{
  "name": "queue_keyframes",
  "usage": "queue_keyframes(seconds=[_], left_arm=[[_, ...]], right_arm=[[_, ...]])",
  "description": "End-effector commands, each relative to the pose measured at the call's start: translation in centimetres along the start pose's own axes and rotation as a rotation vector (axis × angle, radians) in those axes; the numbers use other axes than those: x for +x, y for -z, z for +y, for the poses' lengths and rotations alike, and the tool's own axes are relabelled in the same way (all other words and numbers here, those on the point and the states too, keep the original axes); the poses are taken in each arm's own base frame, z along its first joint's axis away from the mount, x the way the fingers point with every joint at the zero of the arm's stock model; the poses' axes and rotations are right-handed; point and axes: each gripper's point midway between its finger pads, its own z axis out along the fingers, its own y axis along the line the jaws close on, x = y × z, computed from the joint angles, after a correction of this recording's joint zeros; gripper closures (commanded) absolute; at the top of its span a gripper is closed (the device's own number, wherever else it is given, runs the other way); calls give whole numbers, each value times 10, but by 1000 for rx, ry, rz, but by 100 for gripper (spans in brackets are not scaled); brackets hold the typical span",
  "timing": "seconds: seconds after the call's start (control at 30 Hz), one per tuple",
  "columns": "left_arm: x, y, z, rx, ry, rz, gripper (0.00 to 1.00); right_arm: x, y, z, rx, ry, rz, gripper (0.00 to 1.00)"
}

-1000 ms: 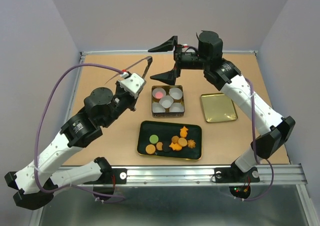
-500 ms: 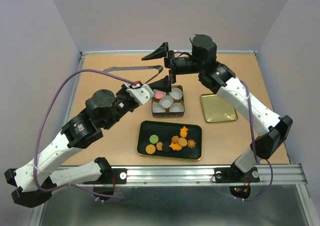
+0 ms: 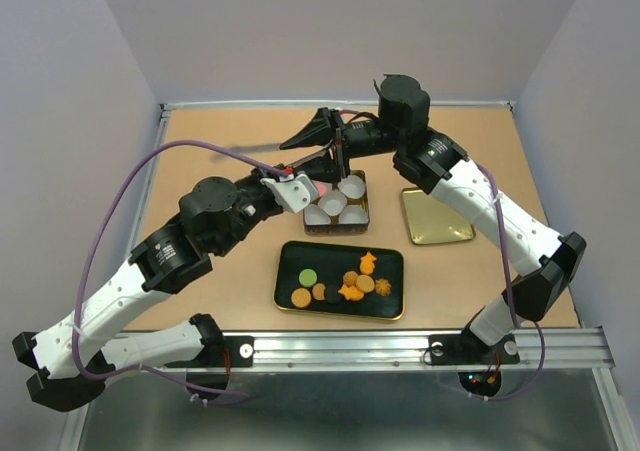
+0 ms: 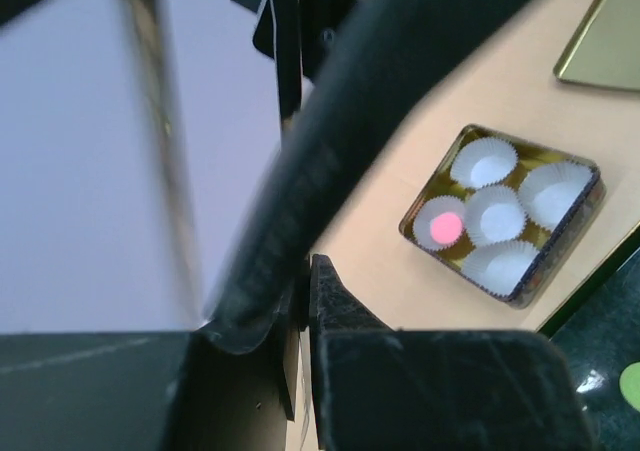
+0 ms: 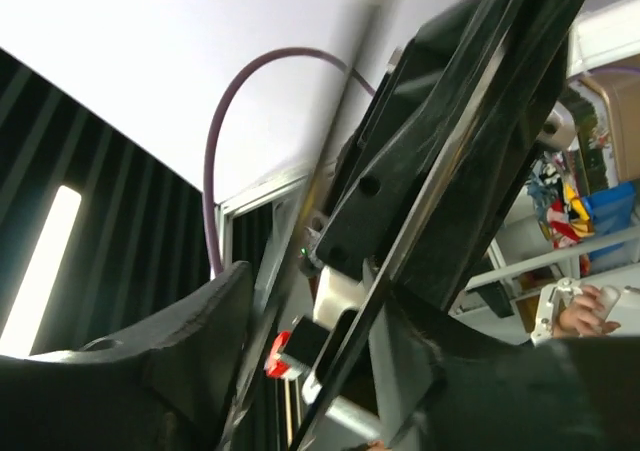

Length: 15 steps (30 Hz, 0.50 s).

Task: Pack the cookies

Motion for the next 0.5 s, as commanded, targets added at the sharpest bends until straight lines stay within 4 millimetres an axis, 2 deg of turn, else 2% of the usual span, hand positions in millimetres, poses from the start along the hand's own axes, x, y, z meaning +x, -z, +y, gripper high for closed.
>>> queue_keyframes(seconds=[0.0,0.1,0.27,0.33,0.47], left_arm=[[-15,3,20,-92,-12,-64,100],[-13,2,24,-117,-23,-52,100],[-12,2,37,-191,-21,-38,100],[-11,3,42,-226,-15,-32,98],[-10,8,47,-252,-2,-30,61]], right_arm=[[27,2,11,-26,78,64,59],[28,-1,13,-30,85,69,70],[29,-2,13,-32,90,74,96],[27,-2,13,-36,89,65,100],[24,-2,10,-44,94,43,100]])
